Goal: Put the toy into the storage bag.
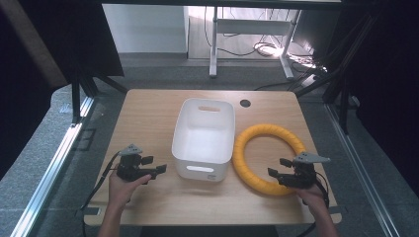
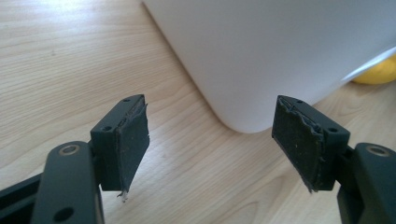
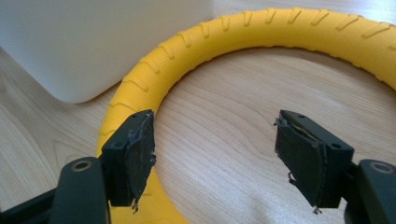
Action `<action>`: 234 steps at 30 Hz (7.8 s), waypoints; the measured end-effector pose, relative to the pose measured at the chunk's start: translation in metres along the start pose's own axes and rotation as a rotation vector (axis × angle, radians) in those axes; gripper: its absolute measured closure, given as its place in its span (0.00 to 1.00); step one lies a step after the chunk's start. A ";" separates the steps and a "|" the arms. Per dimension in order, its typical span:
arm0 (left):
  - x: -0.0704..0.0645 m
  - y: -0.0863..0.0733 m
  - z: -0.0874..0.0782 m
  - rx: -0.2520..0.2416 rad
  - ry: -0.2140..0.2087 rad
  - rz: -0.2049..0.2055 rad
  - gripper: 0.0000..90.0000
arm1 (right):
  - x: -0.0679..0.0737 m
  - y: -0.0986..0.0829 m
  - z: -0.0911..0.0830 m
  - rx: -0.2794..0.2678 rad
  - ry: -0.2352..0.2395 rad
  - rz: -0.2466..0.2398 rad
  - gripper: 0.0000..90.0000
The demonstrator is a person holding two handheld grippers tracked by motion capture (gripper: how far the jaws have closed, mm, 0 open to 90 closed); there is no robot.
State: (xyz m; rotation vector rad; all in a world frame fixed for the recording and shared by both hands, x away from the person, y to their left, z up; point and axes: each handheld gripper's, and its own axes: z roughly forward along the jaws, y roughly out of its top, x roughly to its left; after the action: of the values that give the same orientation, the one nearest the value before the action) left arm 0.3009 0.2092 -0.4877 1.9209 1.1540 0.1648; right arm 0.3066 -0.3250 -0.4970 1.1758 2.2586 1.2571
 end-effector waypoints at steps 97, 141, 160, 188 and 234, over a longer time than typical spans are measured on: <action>-0.006 0.003 0.014 0.079 -0.005 0.051 0.30 | 0.008 0.082 0.025 0.390 0.392 -0.106 0.56; -0.006 0.003 0.015 0.080 0.000 0.056 0.30 | -0.028 0.091 -0.018 -0.071 0.349 0.105 0.56; -0.006 0.003 0.015 0.081 0.001 0.056 0.30 | -0.021 0.103 -0.026 -0.284 0.344 0.119 0.56; -0.006 0.003 0.014 0.076 0.003 0.055 0.30 | 0.014 0.116 -0.016 -0.463 0.265 0.115 0.55; 0.002 0.001 0.011 0.078 0.013 0.030 0.30 | 0.083 0.163 -0.013 -0.653 0.186 0.022 0.55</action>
State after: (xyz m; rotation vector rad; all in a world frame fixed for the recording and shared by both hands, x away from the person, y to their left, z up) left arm 0.3079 0.2039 -0.4942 2.0087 1.1562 0.1508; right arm 0.3306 -0.2221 -0.3475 0.8572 1.7097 1.9706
